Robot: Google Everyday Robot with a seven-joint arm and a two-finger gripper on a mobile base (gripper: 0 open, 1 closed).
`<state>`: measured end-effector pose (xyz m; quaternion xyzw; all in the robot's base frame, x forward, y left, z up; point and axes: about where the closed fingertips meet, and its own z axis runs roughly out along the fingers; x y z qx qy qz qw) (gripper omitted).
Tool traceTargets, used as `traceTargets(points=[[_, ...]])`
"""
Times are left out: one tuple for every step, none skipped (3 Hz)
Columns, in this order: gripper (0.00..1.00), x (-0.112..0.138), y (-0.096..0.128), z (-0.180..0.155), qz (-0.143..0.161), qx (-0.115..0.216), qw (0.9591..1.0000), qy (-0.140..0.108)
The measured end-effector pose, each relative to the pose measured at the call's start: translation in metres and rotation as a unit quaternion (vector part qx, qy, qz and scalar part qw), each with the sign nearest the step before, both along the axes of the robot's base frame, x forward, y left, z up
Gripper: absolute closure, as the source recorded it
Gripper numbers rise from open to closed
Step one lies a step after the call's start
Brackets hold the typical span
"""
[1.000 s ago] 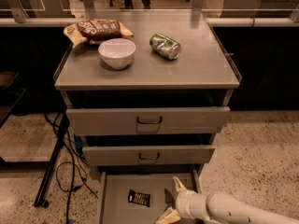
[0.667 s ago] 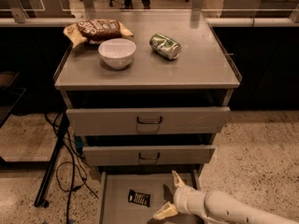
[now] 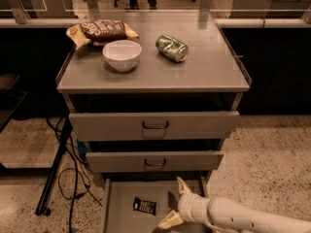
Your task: Pick rxbar chocolate from bottom drawer and place on counter
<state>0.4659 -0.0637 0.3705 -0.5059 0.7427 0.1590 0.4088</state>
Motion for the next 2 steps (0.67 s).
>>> traceTargets(points=[[0.00,0.003,-0.001,0.004,0.007,-0.072,0.9973,-0.005],[0.00,0.015,-0.004,0.010,0.015,-0.139,0.9901,-0.013]])
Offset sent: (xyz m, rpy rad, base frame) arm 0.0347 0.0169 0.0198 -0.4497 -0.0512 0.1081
